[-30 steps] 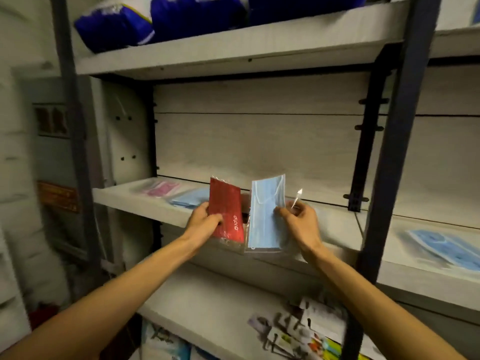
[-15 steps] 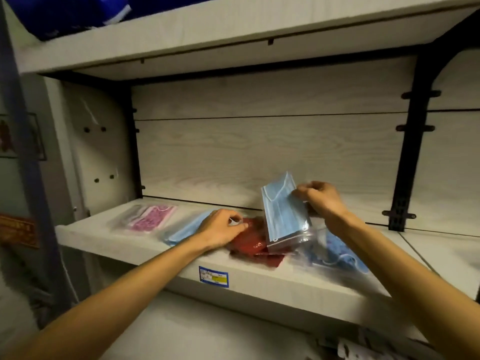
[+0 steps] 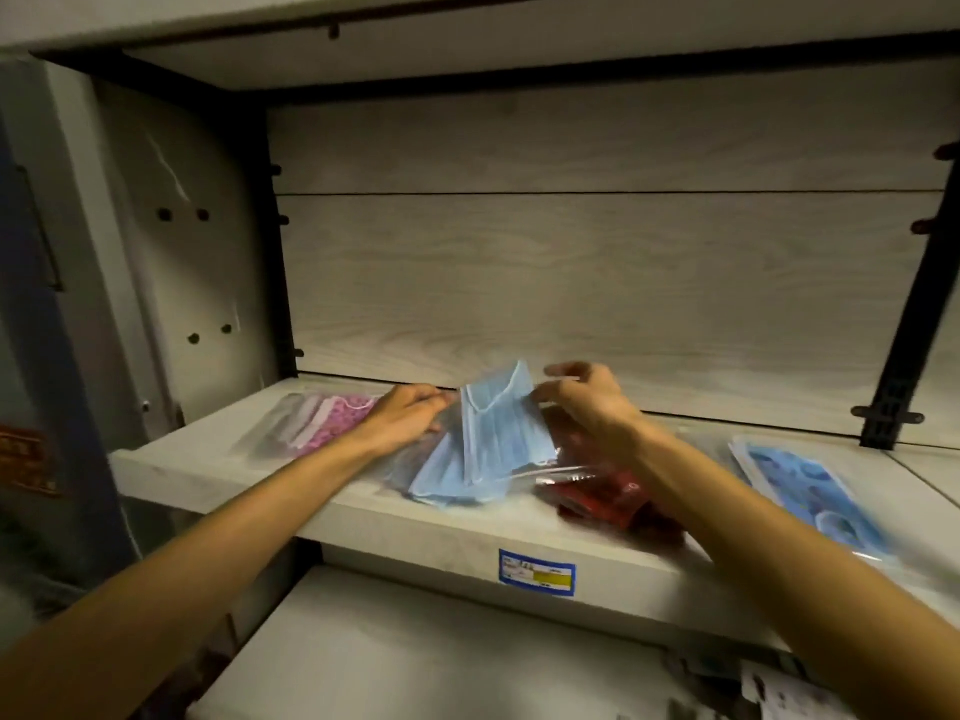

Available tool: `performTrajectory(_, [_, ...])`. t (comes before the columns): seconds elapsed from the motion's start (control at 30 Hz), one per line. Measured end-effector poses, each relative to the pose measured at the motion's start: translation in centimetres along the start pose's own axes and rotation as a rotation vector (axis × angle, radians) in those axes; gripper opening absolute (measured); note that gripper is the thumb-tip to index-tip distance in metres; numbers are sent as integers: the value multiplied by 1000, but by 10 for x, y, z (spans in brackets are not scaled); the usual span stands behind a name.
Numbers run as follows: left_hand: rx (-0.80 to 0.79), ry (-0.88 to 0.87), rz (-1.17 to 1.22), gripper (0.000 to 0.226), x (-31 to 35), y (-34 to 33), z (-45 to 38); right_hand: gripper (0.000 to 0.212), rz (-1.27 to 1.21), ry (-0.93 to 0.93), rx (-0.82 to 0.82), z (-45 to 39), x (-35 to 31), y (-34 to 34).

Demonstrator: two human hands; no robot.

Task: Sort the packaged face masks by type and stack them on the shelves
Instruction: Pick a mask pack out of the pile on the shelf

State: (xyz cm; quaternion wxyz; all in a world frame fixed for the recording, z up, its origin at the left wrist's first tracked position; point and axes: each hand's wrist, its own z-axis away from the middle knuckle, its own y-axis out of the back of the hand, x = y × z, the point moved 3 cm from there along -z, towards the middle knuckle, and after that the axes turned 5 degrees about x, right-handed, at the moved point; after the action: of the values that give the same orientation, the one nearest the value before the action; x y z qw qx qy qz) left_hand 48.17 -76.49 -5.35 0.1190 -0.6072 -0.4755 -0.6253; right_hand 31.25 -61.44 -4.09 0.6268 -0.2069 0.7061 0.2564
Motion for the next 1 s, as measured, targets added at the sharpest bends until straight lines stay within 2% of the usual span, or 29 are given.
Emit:
performTrajectory(0.1, [-90, -181, -310, 43, -13, 14, 0, 60, 174, 71, 71, -6, 14, -34])
performTrajectory(0.17, [-138, -332, -514, 58, -20, 17, -4, 69, 400, 172, 107, -9, 16, -47])
performTrajectory(0.27, [-181, -418, -590, 54, -25, 19, -14, 69, 774, 278, 124, -10, 16, -65])
performTrajectory(0.37, [-190, -450, -648, 48, -28, 20, -24, 68, 987, 251, 110, -11, 16, -72])
performTrajectory(0.47, [-171, -491, -673, 44, -26, 23, -26, 65, 1038, 248, 108, -7, 9, -64])
performTrajectory(0.73, [-87, -592, -658, 49, 6, 15, 6, 64, 1141, 419, 249, 39, 0, -9])
performTrajectory(0.9, [-85, -658, -669, 54, 39, -26, 48, 64, 1272, 496, 212, 89, 8, 39])
performTrajectory(1.0, [-90, -721, -684, 55, 65, -65, 83, 72, 1352, 547, 213, 119, 11, 78])
